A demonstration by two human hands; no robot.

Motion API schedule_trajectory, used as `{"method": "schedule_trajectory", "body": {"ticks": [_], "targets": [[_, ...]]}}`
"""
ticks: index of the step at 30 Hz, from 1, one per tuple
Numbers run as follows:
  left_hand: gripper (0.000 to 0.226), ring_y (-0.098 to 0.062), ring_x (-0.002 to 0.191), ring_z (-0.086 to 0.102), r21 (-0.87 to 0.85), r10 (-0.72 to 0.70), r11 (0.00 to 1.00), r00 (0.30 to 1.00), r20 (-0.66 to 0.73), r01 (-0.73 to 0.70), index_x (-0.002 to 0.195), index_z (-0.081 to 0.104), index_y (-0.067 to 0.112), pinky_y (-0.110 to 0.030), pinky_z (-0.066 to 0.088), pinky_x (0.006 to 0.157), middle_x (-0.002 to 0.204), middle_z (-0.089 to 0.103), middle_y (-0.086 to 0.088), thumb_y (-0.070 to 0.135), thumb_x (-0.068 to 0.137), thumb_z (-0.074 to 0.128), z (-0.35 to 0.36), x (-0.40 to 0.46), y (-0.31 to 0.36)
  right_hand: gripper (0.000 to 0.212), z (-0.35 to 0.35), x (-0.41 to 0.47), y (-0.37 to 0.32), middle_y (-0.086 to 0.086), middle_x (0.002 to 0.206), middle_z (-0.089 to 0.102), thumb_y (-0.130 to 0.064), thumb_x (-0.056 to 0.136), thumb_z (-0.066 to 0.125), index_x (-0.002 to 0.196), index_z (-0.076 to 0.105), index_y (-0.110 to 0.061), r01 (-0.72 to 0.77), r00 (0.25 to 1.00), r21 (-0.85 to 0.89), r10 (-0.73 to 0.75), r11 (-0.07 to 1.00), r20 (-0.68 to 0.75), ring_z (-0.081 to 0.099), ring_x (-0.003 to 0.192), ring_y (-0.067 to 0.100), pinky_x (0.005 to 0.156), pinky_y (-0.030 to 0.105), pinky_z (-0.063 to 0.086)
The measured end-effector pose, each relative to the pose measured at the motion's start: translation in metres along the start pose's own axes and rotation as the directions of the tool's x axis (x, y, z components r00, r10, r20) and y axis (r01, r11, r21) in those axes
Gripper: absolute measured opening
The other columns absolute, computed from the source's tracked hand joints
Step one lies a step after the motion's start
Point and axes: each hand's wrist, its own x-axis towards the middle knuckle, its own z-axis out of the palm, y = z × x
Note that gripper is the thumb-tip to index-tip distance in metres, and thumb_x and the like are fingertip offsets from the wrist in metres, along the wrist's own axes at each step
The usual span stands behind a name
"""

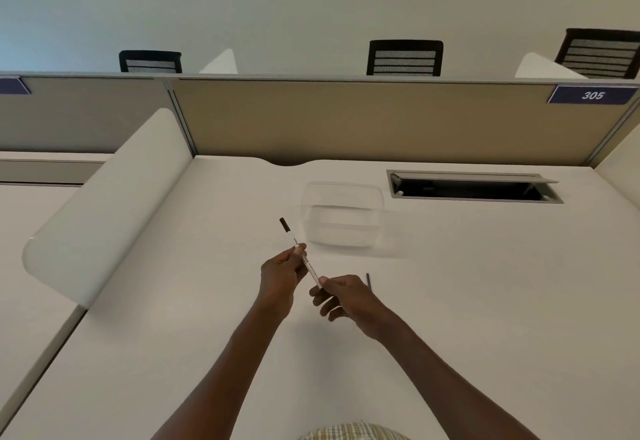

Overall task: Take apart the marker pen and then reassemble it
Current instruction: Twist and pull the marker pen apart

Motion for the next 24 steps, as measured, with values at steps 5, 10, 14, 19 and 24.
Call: {"method": "schedule_trajectory", "body": {"ticks": [5, 10, 14, 19, 24], "targets": [[0.025, -0.019, 0.089, 0.062, -0.067, -0.018, 0.998, 0.999, 0.03, 0.02, 0.116, 0.065, -0.004, -0.03, 0.053, 0.085, 0.096, 0.065, -0.01, 0.007, 0.1, 0.049, -0.001, -0.004, 0.01, 0.037, 0.002, -0.007, -0.01, 0.007, 0.08, 0.065, -0.033, 0.1, 0.049, 0.096, 0.071, -0.003, -0.038, 0.993, 0.143, 0.021, 0.989, 0.119, 0.058, 0.066, 0.019, 0.06, 0.027, 0.047], [0.018, -0.022, 0.095, 0.068, -0.064, -0.015, 0.998, 0.987, 0.157, 0.025, 0.105, 0.069, 0.002, -0.032, 0.056, 0.081, 0.101, 0.073, -0.01, 0.013, 0.096, 0.058, 0.001, -0.018, 0.015, 0.033, 0.009, -0.011, -0.021, 0.005, 0.074, 0.059, -0.032, 0.101, 0.048, 0.086, 0.066, -0.009, -0.001, 0.998, 0.187, -0.01, 0.982, 0.061, 0.053, 0.059, 0.015, 0.056, 0.024, 0.043], [0.02, -0.02, 0.103, 0.07, -0.083, -0.017, 0.996, 0.977, 0.213, 0.035, 0.111, 0.066, 0.006, -0.034, 0.055, 0.083, 0.108, 0.074, -0.008, 0.014, 0.099, 0.052, 0.002, -0.024, 0.02, 0.035, 0.006, -0.017, -0.031, 0.006, 0.078, 0.061, -0.034, 0.101, 0.046, 0.092, 0.067, -0.007, -0.038, 0.988, 0.255, -0.002, 0.966, 0.154, 0.054, 0.062, 0.016, 0.057, 0.024, 0.043], [0.022, -0.016, 0.102, 0.071, -0.113, -0.024, 0.992, 0.964, 0.266, 0.055, 0.115, 0.062, 0.006, -0.027, 0.058, 0.072, 0.112, 0.074, -0.008, 0.014, 0.102, 0.047, 0.007, -0.029, 0.03, 0.038, 0.004, -0.021, -0.043, 0.007, 0.086, 0.069, -0.032, 0.102, 0.044, 0.096, 0.071, -0.006, -0.207, 0.953, 0.405, 0.09, 0.891, 0.289, 0.059, 0.064, 0.015, 0.054, 0.022, 0.046], [0.021, -0.019, 0.095, 0.072, -0.172, 0.023, 0.985, 0.964, 0.266, 0.024, 0.112, 0.064, 0.004, -0.031, 0.058, 0.08, 0.101, 0.075, -0.007, 0.011, 0.101, 0.047, 0.009, -0.028, 0.036, 0.029, 0.009, -0.021, -0.052, 0.001, 0.071, 0.061, -0.029, 0.101, 0.046, 0.083, 0.063, -0.013, -0.22, 0.966, 0.463, 0.127, 0.859, 0.224, 0.051, 0.052, 0.009, 0.049, 0.018, 0.038]]}}
